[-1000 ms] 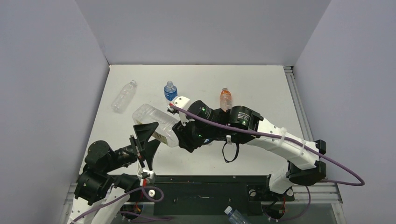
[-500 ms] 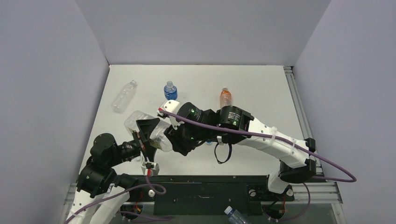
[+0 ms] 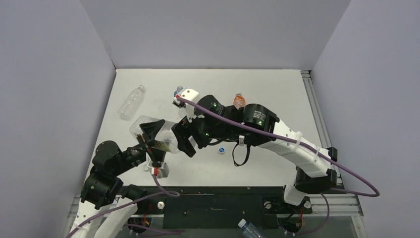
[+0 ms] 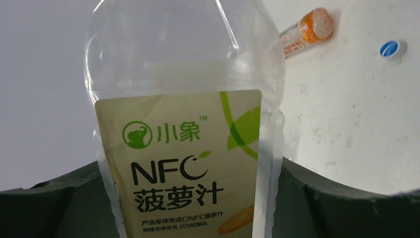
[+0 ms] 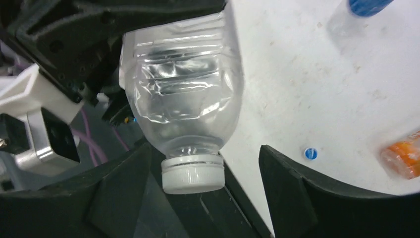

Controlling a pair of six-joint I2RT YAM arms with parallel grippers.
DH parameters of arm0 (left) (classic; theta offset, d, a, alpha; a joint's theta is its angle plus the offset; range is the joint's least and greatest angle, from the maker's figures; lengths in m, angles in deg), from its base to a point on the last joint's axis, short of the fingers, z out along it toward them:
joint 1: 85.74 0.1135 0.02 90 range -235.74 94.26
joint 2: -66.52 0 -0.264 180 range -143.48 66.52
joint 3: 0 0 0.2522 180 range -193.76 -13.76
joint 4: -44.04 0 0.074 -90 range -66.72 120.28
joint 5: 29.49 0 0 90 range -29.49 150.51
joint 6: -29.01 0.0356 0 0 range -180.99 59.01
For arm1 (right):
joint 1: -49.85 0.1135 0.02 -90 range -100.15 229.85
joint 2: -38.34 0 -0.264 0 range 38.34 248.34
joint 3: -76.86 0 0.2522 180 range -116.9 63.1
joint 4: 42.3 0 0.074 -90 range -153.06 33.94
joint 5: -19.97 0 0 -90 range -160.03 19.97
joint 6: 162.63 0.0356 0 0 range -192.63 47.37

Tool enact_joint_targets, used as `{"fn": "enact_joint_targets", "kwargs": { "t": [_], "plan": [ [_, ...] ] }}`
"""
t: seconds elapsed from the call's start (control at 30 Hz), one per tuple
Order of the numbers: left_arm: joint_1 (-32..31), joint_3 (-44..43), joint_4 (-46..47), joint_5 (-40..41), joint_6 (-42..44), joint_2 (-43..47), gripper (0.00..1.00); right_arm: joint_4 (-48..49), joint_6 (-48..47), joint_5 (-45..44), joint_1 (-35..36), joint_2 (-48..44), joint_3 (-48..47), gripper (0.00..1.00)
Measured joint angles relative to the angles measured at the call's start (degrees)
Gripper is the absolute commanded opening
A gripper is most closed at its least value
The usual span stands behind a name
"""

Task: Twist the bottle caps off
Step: Unscrew the bottle cap from the plastic bottle.

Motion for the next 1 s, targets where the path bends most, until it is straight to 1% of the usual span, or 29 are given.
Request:
{"fn": "enact_joint_targets", "kwargs": {
  "t": [0.1, 0.17, 0.23, 0.3, 0.37, 0.43, 0.5, 0.63, 0.87, 1.0],
  "plan": [
    [-0.02, -0.09, 4.17, 2.38, -9.99, -1.18, 0.13, 2.99, 0.63, -3.5, -1.73, -0.92, -2.03, 0.8],
    [-0.02, -0.63, 7.26, 4.28, -18.43, -2.56, 0.1, 5.62, 1.18, -6.05, -2.56, -2.54, -2.08, 0.8],
    [-0.02, -1.57, 10.56, 6.43, -28.3, -4.09, 0.08, 8.63, 1.55, -8.74, -3.1, -4.55, -2.05, 0.81],
    [-0.02, -2.62, 13.9, 8.46, -40.22, -5.4, 0.08, 13.31, 1.66, -11.41, -3.15, -7.17, -1.29, 0.81],
    [0.0, -3.37, 16.46, 9.84, -50.01, -6.32, 0.07, 17.29, 1.7, -13.31, -3.08, -9.38, -0.15, 0.82],
    [0.0, -3.74, 18.82, 9.94, -58.88, -6.91, 0.07, 22.1, 1.7, -15.56, -2.93, -11.56, 1.55, 0.82],
    [0.0, -3.8, 20.41, 9.25, -64.87, -7.3, 0.06, 25.99, 1.68, -17.59, -2.86, -12.5, 2.54, 0.81],
    [0.0, -3.8, 21.55, 6.91, -70.84, -7.8, 0.05, 31.01, 1.55, -19.41, -2.86, -11.45, 2.34, 0.81],
    [0.0, -3.8, 22.38, 4.57, -72.28, -7.78, 0.03, 34.1, 1.53, -18.05, -2.16, -4.28, -1.73, 0.79],
    [0.0, -3.8, 22.8, 4.15, -72.3, -7.8, 0.02, 35.01, 1.57, -16.61, -1.79, -1.49, -2.51, 0.72]
  ]
}}
